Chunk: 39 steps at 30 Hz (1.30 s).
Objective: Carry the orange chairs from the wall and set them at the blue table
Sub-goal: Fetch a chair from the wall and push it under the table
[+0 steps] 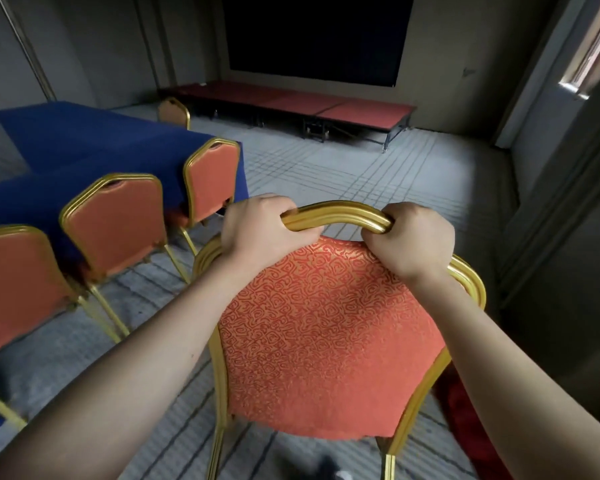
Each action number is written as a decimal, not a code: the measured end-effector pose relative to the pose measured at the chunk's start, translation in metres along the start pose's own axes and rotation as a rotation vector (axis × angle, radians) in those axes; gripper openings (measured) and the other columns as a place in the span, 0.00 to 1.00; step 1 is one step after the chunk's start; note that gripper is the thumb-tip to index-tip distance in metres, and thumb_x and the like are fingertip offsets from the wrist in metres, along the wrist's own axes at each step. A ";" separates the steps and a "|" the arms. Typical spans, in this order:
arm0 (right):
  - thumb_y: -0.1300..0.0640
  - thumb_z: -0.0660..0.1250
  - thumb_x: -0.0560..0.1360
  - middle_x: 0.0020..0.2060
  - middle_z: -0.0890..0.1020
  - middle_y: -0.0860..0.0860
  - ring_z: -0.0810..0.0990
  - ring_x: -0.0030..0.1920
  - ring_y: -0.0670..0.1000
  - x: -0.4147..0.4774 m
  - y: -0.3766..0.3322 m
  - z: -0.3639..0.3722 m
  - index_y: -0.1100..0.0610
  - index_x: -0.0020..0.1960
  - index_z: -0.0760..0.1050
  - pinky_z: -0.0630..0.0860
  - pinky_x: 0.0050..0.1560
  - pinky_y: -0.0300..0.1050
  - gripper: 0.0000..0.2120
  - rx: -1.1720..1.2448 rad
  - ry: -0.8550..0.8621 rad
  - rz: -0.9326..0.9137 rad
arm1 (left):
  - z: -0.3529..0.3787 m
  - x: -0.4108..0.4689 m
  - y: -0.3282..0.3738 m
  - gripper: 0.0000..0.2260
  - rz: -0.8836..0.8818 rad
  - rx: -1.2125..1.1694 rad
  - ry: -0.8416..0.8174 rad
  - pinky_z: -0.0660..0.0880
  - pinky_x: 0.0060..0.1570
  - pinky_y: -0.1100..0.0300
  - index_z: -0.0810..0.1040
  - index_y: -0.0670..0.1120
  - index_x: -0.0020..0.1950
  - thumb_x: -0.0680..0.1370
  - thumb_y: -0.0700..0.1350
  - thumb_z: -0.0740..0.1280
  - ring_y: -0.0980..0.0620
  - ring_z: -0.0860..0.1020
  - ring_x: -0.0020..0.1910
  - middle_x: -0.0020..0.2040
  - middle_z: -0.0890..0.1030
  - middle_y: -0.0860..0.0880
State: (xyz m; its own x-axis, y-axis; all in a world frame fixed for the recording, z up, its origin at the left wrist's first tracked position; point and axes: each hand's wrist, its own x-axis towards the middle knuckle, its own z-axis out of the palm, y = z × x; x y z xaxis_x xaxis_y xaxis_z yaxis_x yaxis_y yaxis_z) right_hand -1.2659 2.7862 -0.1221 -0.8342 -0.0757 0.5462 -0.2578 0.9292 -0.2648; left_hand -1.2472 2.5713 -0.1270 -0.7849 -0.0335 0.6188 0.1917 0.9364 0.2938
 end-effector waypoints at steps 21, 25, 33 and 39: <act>0.46 0.68 0.66 0.30 0.77 0.50 0.77 0.37 0.57 0.684 0.264 0.382 0.57 0.34 0.76 0.65 0.33 0.43 0.13 0.013 -0.014 -0.105 | 0.502 0.627 -0.104 0.19 -0.116 -0.062 -0.038 0.73 0.34 0.56 0.79 0.53 0.35 0.65 0.68 0.67 0.58 0.75 0.32 0.30 0.77 0.55; 0.46 0.68 0.67 0.30 0.76 0.48 0.76 0.36 0.56 0.808 0.297 0.440 0.56 0.36 0.78 0.64 0.32 0.43 0.12 0.013 -0.033 -0.093 | 0.572 0.743 -0.124 0.18 -0.090 -0.060 -0.025 0.69 0.31 0.59 0.76 0.54 0.33 0.65 0.68 0.68 0.58 0.74 0.31 0.28 0.74 0.56; 0.45 0.68 0.66 0.30 0.77 0.48 0.76 0.34 0.54 1.056 0.351 0.598 0.53 0.34 0.77 0.69 0.32 0.42 0.11 0.067 -0.052 -0.153 | 0.732 0.956 -0.201 0.17 -0.119 -0.025 0.044 0.69 0.28 0.62 0.78 0.54 0.33 0.66 0.66 0.69 0.60 0.73 0.29 0.27 0.75 0.56; 0.47 0.70 0.66 0.29 0.76 0.47 0.74 0.31 0.52 1.238 0.341 0.714 0.54 0.35 0.78 0.69 0.29 0.41 0.10 0.143 -0.118 -0.292 | 0.822 1.096 -0.283 0.16 -0.278 0.019 0.128 0.70 0.31 0.63 0.79 0.51 0.34 0.65 0.64 0.70 0.58 0.76 0.31 0.29 0.77 0.55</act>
State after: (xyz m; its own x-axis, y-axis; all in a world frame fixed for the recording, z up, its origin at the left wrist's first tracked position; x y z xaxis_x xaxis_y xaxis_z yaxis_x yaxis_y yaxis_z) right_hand -2.7351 2.7514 -0.1034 -0.7637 -0.3801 0.5218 -0.5525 0.8029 -0.2238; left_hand -2.6463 2.5566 -0.1313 -0.7251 -0.3316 0.6036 -0.0320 0.8918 0.4514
